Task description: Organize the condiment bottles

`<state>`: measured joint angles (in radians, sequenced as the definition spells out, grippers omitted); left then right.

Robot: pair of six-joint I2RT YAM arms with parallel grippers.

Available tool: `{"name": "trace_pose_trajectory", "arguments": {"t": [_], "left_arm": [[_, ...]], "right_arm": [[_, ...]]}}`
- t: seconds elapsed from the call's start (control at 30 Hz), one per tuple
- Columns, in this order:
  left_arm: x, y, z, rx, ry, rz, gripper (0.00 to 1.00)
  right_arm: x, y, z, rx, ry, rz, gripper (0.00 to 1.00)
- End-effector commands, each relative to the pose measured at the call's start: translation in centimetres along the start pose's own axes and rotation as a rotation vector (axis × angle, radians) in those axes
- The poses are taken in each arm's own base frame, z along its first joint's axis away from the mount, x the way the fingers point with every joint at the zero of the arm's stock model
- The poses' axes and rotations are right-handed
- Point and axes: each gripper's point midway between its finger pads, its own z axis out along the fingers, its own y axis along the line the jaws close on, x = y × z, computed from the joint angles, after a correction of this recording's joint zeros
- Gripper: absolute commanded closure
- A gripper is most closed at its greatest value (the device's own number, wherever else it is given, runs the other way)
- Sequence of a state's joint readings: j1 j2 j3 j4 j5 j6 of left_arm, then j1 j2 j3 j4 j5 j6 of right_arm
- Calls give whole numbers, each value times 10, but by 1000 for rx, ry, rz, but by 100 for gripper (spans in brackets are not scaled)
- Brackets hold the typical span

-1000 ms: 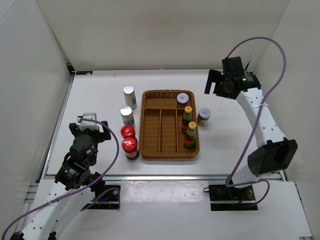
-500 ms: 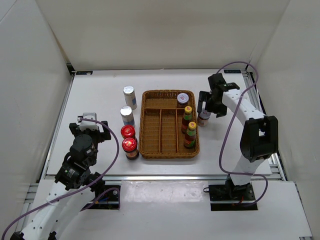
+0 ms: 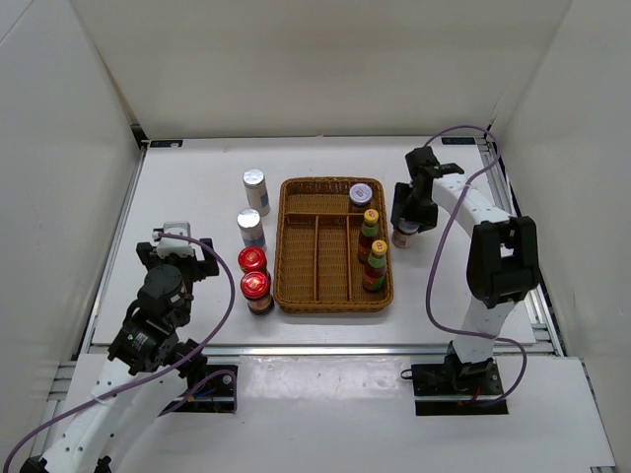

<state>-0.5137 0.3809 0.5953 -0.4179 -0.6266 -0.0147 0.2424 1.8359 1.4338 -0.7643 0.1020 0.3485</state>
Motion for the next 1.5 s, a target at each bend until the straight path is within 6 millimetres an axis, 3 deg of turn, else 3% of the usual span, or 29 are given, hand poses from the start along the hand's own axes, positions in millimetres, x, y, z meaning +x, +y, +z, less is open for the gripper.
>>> {"name": "trace_pose_trajectory", "arguments": {"t": [0.0, 0.07, 0.17, 0.23, 0.27, 0.33, 0.43, 0.47, 0.53, 0.57, 0.63, 0.73, 0.77, 0.8, 0.83, 1.03, 1.3, 1.47], "left_arm": [[2, -1, 2, -1, 3, 10, 0], [2, -1, 2, -1, 3, 10, 0], [2, -1, 2, -1, 3, 10, 0], [2, -1, 2, -1, 3, 10, 0], [2, -1, 2, -1, 3, 10, 0], [2, -1, 2, -1, 3, 10, 0], [2, -1, 2, -1, 3, 10, 0], [2, -1, 2, -1, 3, 10, 0], [1, 0, 1, -1, -5, 4, 0], [1, -2, 1, 9, -5, 4, 0], [1, -2, 1, 9, -5, 4, 0], [1, -2, 1, 9, -5, 4, 0], [-1, -3, -1, 18, -12, -1, 0], [-1, -3, -1, 18, -12, -1, 0], [-1, -3, -1, 18, -12, -1, 0], [-1, -4, -1, 27, -12, -1, 0], [-3, -6, 0, 36, -20, -6, 0], [-3, -8, -1, 46, -20, -6, 0]], "right_arm": [[-30, -4, -29, 45, -118, 3, 60], [-44, -15, -58, 103, -200, 25, 67], [-60, -3, -112, 109, -353, 27, 74], [-71, -8, -151, 153, -471, 36, 78], [-77, 2, -179, 124, -546, 34, 80], [-83, 15, -205, 85, -616, 30, 93], [-90, 52, -245, -17, -716, -48, 100], [-87, 75, -250, -62, -725, -98, 100], [-88, 105, -247, -97, -724, -183, 100], [-89, 133, -244, -139, -715, -232, 100], [-85, 164, -238, -175, -684, -293, 100], [-86, 203, -216, -223, -607, -353, 100], [-84, 211, -189, -205, -546, -367, 100], [-90, 220, -193, -229, -558, -354, 100], [-87, 234, -170, -232, -520, -375, 100], [-89, 246, -113, -218, -428, -391, 100], [-84, 243, -46, -216, -306, -392, 98], [-83, 237, -25, -211, -271, -374, 89]]}}
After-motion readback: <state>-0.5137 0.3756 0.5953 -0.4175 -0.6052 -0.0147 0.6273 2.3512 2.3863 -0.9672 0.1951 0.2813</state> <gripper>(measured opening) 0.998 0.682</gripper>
